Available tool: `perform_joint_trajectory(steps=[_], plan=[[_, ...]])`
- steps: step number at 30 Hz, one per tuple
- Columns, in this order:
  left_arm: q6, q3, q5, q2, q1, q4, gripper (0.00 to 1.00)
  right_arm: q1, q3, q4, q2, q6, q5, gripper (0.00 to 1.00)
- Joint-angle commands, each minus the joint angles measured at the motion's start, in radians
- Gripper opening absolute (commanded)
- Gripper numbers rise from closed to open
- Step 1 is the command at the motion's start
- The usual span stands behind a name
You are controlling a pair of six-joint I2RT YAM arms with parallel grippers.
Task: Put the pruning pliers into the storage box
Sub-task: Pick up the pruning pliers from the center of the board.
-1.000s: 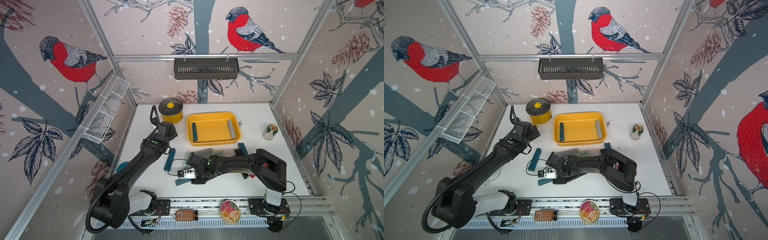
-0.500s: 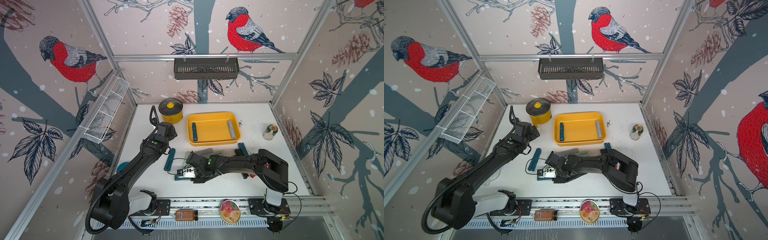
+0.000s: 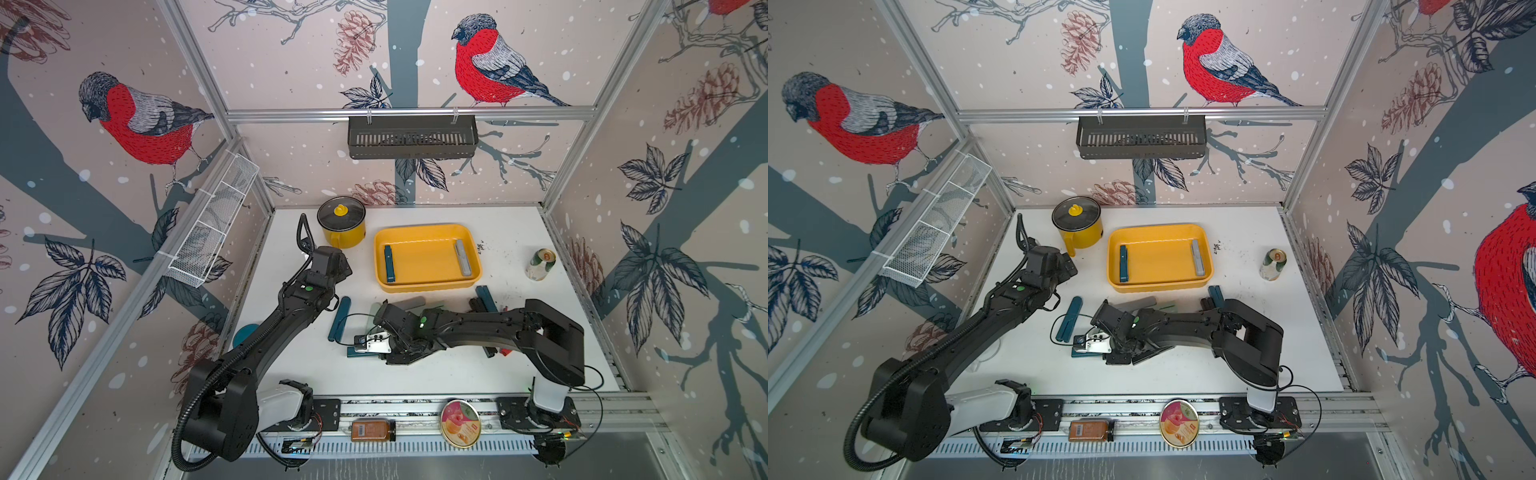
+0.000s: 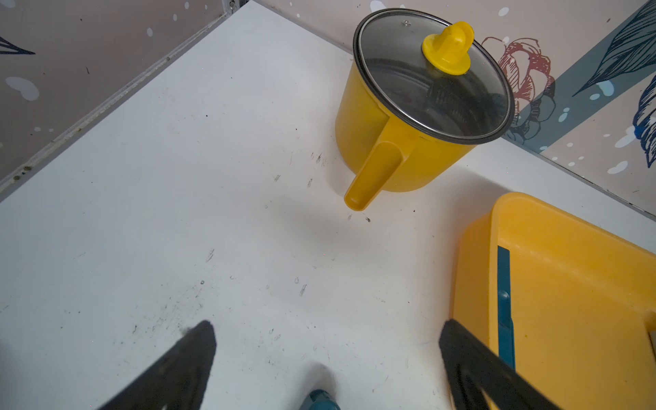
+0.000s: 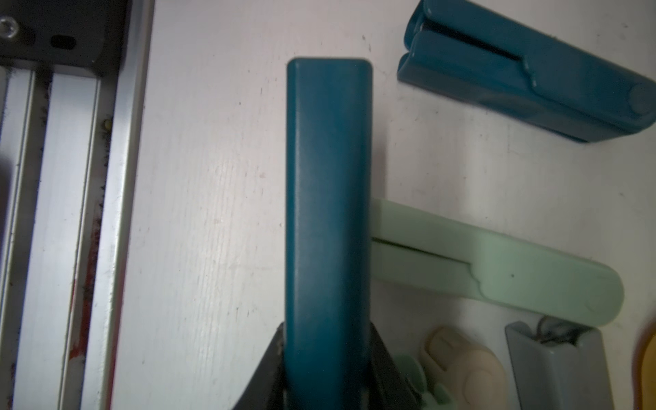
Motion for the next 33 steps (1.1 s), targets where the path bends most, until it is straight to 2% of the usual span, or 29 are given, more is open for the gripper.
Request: perform_joint_trajectory(steps=[1,10,16,25,33], plan=[[-0.002,-0.003,-0.005,-0.007,0.005,0.036,0.99,-0.009,-0.005,0.023,-0.022,0.025,-0.009,0.15],[0.005,-0.006,0.000,-0.023,0.024,0.034,0.99,-0.052,-0.041,0.062,-0.104,0.069,-0.056,0.15],[0.006,-0.018,0.008,-0.030,0.030,0.047,0.99,-0.118,-0.056,0.108,-0.183,0.132,-0.120,0.14],[0.016,-0.019,0.028,-0.016,0.030,0.062,0.99,-0.270,-0.057,0.202,-0.265,0.297,-0.143,0.14],[0.022,-0.018,0.081,0.007,0.029,0.093,0.99,-0.400,0.005,0.244,-0.241,0.464,-0.116,0.13]])
